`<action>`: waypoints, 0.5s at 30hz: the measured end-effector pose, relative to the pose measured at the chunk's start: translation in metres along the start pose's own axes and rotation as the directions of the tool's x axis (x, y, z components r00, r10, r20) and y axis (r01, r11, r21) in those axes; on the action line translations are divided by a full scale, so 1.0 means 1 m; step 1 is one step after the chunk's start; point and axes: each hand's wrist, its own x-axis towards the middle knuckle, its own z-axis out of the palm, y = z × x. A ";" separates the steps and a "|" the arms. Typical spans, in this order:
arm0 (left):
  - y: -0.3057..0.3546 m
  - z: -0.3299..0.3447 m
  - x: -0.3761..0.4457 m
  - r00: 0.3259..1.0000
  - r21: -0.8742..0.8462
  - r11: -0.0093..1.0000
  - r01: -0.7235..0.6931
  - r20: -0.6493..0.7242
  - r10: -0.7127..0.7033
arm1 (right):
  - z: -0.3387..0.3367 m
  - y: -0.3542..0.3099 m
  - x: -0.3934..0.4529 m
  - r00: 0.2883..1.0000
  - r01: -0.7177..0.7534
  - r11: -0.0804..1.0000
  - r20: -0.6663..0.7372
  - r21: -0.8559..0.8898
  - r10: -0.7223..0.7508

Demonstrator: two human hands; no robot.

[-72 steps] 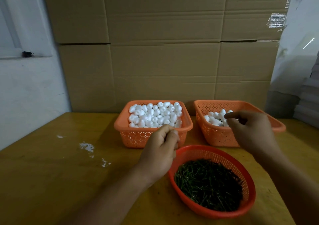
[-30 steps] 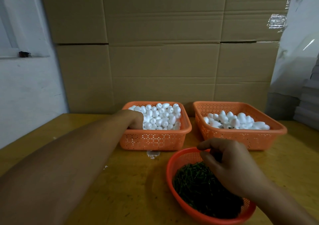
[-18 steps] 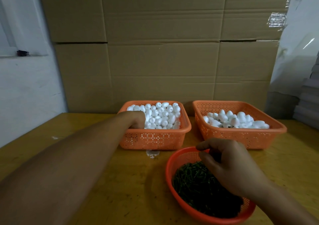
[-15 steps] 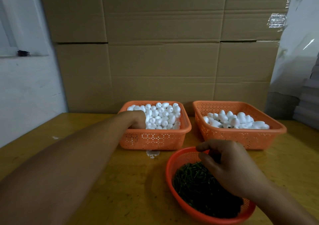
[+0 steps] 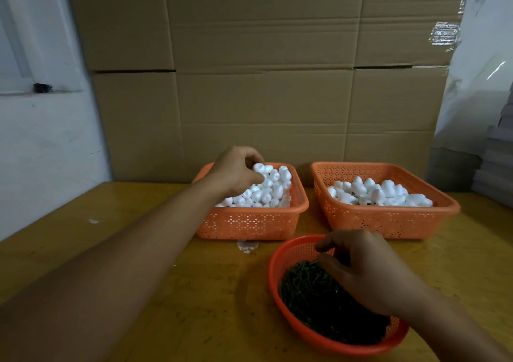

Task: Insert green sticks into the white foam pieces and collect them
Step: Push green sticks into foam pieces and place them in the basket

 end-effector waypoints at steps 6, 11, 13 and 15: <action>0.024 0.006 -0.050 0.997 -0.418 0.907 -0.058 0.027 0.076 | -0.001 -0.002 0.001 0.999 -0.013 0.998 0.035 -0.062 0.015; 0.035 0.019 -0.088 0.979 -0.425 0.891 -0.161 0.047 0.200 | -0.003 -0.005 -0.001 0.989 0.029 0.986 0.146 -0.161 -0.005; 0.038 0.023 -0.101 0.963 -0.426 0.883 -0.198 0.086 0.257 | -0.004 -0.007 -0.002 0.979 0.045 0.982 0.203 -0.183 -0.008; 0.039 0.027 -0.113 0.949 -0.448 0.874 -0.189 0.144 0.279 | -0.004 -0.009 -0.003 0.971 0.064 0.976 0.240 -0.206 -0.013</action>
